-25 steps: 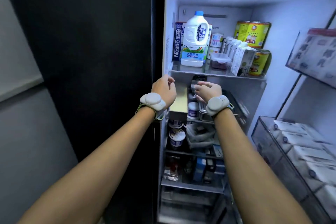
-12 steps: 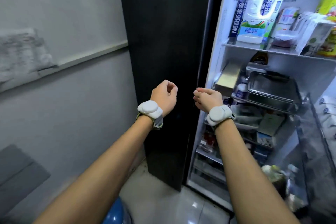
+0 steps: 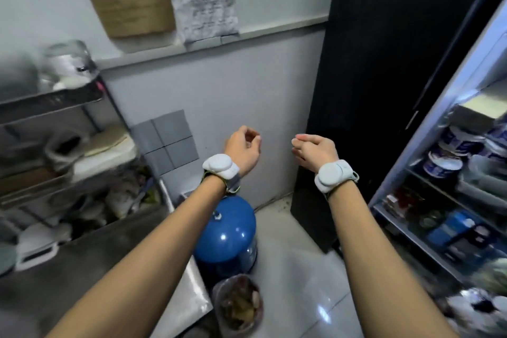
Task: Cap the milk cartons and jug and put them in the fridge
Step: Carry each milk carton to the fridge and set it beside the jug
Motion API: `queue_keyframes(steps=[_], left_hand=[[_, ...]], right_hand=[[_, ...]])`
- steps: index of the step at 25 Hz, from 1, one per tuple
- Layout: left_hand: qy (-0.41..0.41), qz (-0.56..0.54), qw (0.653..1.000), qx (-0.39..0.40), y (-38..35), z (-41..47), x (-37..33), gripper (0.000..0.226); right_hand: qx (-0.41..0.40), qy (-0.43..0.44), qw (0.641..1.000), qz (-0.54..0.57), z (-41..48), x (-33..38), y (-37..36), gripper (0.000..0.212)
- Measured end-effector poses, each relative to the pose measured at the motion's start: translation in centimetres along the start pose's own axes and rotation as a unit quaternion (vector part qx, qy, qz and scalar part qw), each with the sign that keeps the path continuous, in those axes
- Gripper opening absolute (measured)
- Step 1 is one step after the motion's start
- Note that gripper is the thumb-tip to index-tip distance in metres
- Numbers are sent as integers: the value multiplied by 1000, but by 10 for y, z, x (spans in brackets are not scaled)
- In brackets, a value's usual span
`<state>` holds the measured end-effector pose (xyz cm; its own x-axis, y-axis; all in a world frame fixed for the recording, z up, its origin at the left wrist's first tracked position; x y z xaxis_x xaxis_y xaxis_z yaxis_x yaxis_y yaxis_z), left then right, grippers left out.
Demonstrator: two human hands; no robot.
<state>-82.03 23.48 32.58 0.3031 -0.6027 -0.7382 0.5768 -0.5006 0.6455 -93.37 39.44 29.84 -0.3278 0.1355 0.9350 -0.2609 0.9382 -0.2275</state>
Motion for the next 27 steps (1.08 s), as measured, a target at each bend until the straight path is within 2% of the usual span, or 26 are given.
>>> queue_keyframes(steps=[5,8,12,15,18,21,24,27], left_hand=[[84,44,993,-66,93,-58,118,11],[123,65,988,-72,131,-94,168,12],[205,97,969,-96,214,-163,270,13],[254,115,956,-97,255,-209,326,13],[296,113,941,-122,291,-256,378,15],[322,119,930,-134,316,-293,413,21],[343,139,914,-167,342,-330,451,29],[375,149,901,-159,354,-356,481,41]], right_hand=[[112,-49,991,-59,-52,-76,-122,12],[140,-66,985,-82,-76,-116,-159,21],[205,-107,966,-115,-142,-197,-250,14],[250,-146,948,-130,-184,-250,-305,14],[293,-178,924,-167,-228,-298,-353,23],[323,-190,908,-187,-258,-333,-385,19],[362,-202,888,-200,-289,-375,-418,41],[401,-185,861,-253,-314,-408,-439,62]])
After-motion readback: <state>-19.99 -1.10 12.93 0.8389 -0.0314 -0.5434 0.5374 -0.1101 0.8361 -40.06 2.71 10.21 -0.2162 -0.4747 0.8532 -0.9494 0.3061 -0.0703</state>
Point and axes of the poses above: each hand's wrist, its own z-axis towards the middle knuckle, its own y-axis out of the back of the hand, x = y × z, the point moved 6 cm from there along z, towards the middle knuckle, and after that the axes turned 10 degrees about z, right-handed, at the moved point
